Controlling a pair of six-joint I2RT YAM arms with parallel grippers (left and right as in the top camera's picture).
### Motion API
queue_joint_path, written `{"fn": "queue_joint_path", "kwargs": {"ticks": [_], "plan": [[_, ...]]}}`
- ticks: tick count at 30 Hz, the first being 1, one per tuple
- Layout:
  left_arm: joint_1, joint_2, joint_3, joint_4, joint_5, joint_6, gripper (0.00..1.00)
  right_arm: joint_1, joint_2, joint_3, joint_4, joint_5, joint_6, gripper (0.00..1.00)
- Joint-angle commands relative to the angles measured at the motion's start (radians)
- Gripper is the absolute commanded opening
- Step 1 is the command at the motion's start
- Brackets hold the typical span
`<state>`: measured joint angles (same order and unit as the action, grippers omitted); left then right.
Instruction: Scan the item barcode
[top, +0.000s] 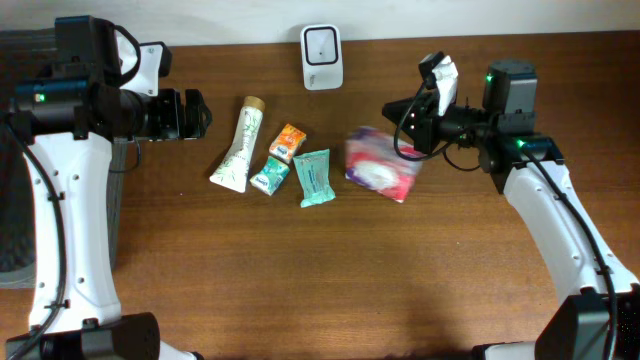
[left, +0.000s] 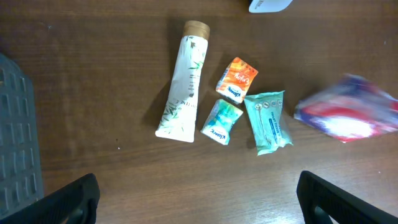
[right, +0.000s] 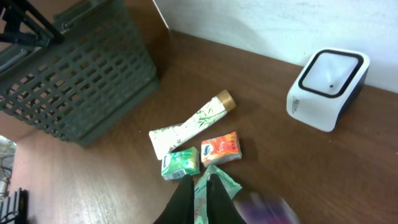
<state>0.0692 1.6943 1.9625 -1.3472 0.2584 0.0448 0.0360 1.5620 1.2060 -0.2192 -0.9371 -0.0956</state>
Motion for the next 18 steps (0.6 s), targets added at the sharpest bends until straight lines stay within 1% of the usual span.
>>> {"fn": "queue_joint_path", "kwargs": {"ticks": [1, 2, 5, 6, 8, 9, 10, 11, 12, 15, 16, 18], "plan": [[-0.001, 0.001, 0.003, -0.001, 0.011, 0.001, 0.99, -0.004, -0.019, 0.013, -0.066, 0.128, 0.08, 0.04], [-0.001, 0.001, 0.003, -0.001, 0.011, 0.001, 0.99, -0.004, -0.018, 0.013, -0.12, 0.253, 0.117, 0.04], [-0.001, 0.001, 0.003, -0.001, 0.011, 0.001, 0.99, -0.004, -0.018, 0.013, -0.2, 0.441, 0.168, 0.04], [-0.001, 0.001, 0.003, -0.001, 0.011, 0.001, 0.99, -0.004, -0.018, 0.013, -0.222, 0.476, 0.168, 0.1], [-0.001, 0.001, 0.003, -0.001, 0.011, 0.001, 0.99, -0.004, -0.018, 0.013, -0.258, 0.537, 0.183, 0.14], [-0.001, 0.001, 0.003, -0.001, 0.011, 0.001, 0.99, -0.006, -0.018, 0.013, -0.272, 0.592, 0.242, 0.15], [-0.001, 0.001, 0.003, -0.001, 0.011, 0.001, 0.99, -0.015, -0.018, 0.013, -0.29, 0.658, 0.336, 0.17], [-0.001, 0.001, 0.003, -0.001, 0.011, 0.001, 0.99, -0.033, -0.018, 0.013, -0.307, 0.686, 0.405, 0.29], [-0.001, 0.001, 0.003, -0.001, 0.011, 0.001, 0.99, -0.05, -0.018, 0.013, -0.315, 0.687, 0.438, 0.34], [-0.001, 0.001, 0.003, -0.001, 0.011, 0.001, 0.99, -0.09, -0.014, 0.006, -0.325, 0.684, 0.456, 0.66], [-0.001, 0.001, 0.003, -0.001, 0.011, 0.001, 0.99, -0.09, -0.005, 0.003, -0.325, 0.686, 0.456, 0.7], [-0.001, 0.001, 0.003, -0.001, 0.011, 0.001, 0.99, -0.09, 0.024, -0.007, -0.325, 0.684, 0.457, 0.72]]}}
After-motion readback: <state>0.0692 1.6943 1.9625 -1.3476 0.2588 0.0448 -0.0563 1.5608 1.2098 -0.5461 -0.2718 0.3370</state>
